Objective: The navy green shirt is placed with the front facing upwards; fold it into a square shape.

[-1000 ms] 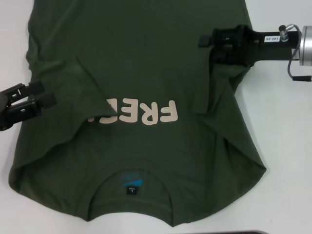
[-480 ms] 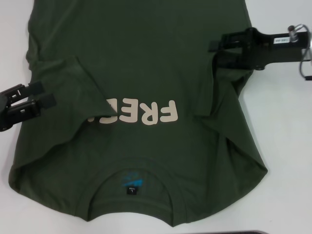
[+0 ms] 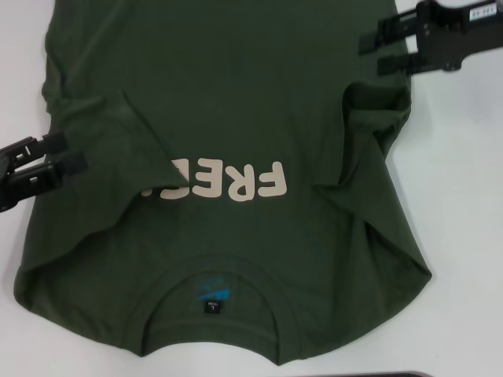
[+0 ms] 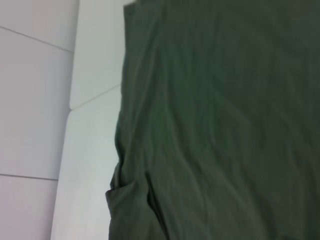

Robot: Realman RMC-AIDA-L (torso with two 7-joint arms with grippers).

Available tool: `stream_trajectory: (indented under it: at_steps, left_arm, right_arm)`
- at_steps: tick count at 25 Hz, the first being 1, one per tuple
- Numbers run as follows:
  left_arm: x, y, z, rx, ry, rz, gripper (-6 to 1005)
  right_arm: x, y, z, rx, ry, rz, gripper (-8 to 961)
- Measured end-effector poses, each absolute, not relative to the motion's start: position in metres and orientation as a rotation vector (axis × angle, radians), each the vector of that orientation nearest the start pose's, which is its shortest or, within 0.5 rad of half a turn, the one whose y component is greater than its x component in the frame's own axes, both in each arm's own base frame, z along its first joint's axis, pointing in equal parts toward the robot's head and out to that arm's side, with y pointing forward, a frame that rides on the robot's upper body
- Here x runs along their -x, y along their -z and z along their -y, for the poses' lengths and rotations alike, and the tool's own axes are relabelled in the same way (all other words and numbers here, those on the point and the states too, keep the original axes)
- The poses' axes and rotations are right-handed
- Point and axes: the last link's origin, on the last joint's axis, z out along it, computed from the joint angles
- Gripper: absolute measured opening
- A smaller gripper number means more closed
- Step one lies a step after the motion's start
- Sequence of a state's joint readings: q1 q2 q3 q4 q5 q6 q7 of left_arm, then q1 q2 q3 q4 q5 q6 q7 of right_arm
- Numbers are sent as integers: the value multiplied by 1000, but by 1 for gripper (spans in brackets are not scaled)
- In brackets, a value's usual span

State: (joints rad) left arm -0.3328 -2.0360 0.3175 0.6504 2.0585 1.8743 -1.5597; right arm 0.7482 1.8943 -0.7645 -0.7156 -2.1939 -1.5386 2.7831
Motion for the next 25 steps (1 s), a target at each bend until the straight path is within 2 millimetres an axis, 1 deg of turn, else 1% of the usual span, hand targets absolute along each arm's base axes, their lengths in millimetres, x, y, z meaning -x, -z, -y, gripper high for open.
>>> stream_trajectory:
  at_steps: [2, 4, 9, 12, 16, 19, 22, 25]
  left_arm:
    - [322, -57, -250, 2447, 1047, 1097, 841]
    - [322, -58, -251, 2445, 1051, 1099, 841]
    - [320, -59, -253, 2440, 1060, 1095, 841]
    - [319, -60, -256, 2442, 1065, 1097, 841]
    - [316, -59, -259, 2448, 1071, 1088, 841]
    - [315, -59, -260, 2449, 1073, 1087, 842]
    - [315, -58, -260, 2447, 1074, 1088, 842]
    - [315, -58, -260, 2444, 1075, 1088, 842]
  right_arm:
    - [-225, -69, -402, 2173, -435, -2043, 573]
    - [-225, -68, -399, 2207, -380, -2030, 574]
    - [-244, -70, -380, 2222, -123, -2050, 573]
    - [-251, -72, -371, 2227, -75, -2071, 572]
    - [-261, -76, -367, 2200, -109, -2083, 570]
    - [-267, -73, -368, 2170, -131, -2073, 570]
    - [-269, -59, -374, 2134, -191, -2049, 569]
    - [-265, -43, -378, 2132, -241, -2025, 568]
